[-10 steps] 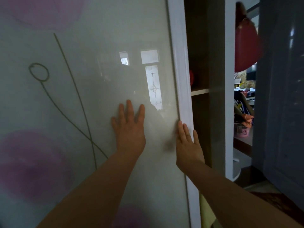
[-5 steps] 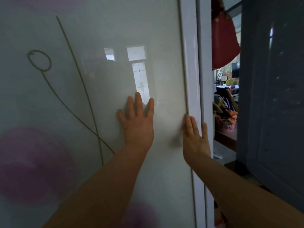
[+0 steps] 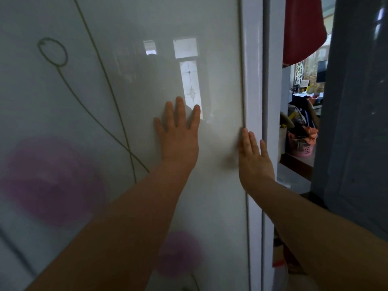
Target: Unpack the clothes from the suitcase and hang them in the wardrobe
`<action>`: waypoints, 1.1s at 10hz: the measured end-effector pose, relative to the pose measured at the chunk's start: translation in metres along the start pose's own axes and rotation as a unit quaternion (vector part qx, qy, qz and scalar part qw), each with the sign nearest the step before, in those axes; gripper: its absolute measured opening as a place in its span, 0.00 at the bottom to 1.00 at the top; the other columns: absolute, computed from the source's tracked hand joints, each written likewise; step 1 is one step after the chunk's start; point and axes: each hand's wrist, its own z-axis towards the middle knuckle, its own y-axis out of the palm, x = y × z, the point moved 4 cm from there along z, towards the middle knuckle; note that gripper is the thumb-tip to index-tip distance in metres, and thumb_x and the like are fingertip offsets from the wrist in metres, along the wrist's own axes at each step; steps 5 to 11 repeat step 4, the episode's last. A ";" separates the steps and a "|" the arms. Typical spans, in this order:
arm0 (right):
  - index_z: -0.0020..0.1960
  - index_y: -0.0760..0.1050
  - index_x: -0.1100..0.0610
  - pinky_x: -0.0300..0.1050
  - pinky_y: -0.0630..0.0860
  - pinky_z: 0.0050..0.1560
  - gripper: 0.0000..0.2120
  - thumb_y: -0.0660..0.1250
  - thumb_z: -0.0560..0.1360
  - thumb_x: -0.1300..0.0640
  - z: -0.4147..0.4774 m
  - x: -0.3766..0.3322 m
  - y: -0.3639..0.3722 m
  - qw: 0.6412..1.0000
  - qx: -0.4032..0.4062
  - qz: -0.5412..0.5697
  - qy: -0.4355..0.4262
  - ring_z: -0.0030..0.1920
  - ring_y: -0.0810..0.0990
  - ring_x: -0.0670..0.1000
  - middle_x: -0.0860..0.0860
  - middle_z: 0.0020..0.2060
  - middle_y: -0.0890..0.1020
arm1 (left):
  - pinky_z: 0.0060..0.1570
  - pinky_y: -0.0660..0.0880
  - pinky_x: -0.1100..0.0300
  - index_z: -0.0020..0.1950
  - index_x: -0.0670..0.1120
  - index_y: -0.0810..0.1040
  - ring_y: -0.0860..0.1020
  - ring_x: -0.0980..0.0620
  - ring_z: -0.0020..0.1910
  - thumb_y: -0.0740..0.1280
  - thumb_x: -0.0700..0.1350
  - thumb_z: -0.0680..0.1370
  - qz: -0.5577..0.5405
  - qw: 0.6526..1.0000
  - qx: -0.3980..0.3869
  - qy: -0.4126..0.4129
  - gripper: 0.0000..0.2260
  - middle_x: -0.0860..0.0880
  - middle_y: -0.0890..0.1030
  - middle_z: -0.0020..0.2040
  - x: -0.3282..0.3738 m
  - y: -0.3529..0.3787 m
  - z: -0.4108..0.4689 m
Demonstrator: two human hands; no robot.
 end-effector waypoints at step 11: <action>0.76 0.52 0.56 0.53 0.54 0.73 0.36 0.60 0.71 0.67 -0.022 -0.011 -0.016 0.960 0.012 0.279 0.018 0.76 0.54 0.54 0.54 0.75 0.57 | 0.58 0.69 0.48 0.72 0.44 0.61 0.67 0.43 0.66 0.61 0.40 0.74 -0.044 0.996 -0.043 -0.071 0.26 0.43 0.68 0.69 -0.037 -0.028 -0.037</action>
